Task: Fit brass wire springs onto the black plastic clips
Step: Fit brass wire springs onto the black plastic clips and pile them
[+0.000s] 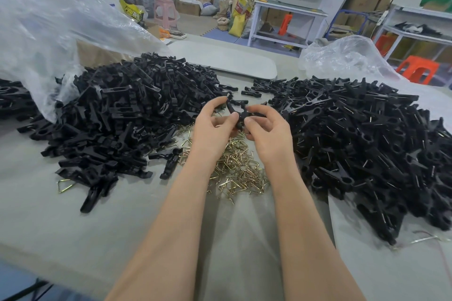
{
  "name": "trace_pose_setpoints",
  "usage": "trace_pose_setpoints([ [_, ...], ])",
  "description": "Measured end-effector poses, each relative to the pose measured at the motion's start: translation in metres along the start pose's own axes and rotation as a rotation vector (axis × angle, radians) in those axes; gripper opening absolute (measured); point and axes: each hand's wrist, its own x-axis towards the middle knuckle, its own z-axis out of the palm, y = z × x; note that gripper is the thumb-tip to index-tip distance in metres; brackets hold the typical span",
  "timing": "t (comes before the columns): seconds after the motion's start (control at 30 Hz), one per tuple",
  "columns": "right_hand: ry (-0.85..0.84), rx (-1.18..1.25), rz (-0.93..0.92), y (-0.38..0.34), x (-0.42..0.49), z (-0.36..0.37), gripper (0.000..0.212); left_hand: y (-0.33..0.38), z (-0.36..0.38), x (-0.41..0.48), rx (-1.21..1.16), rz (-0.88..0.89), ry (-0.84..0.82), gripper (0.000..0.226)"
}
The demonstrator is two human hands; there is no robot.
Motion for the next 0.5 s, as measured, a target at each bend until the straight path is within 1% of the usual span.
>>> trace_pose_setpoints([
  [0.07, 0.0, -0.01, -0.013, -0.0003, 0.0003, 0.0012, 0.03, 0.0008, 0.001, 0.0, 0.127, 0.088, 0.026, 0.018],
  [0.1, 0.002, 0.005, -0.015, -0.0009, 0.0005, 0.0013, 0.03, 0.0013, 0.0017, -0.0001, 0.155, 0.113, 0.035, 0.015],
  [0.2, -0.025, 0.13, 0.039, -0.0028, 0.0013, -0.0008, 0.025, 0.0029, 0.0032, 0.0, 0.182, 0.126, 0.02, 0.021],
  [0.27, -0.079, 0.16, 0.06, -0.0023, 0.002, -0.0028, 0.031, 0.0028, 0.0038, -0.0001, 0.239, 0.137, -0.014, 0.023],
  [0.33, -0.105, 0.113, 0.04, -0.0019, 0.0019, -0.0029, 0.035, 0.0019, 0.0035, -0.0006, 0.302, 0.162, -0.027, 0.022],
  [0.43, -0.077, 0.008, -0.021, -0.0018, 0.0019, -0.0033, 0.026, 0.001, 0.0012, -0.0003, 0.409, 0.233, -0.001, 0.011],
  [0.5, -0.06, -0.05, -0.032, -0.0009, 0.0019, -0.0048, 0.021, 0.0014, 0.0001, 0.0005, 0.425, 0.225, 0.009, 0.009],
])
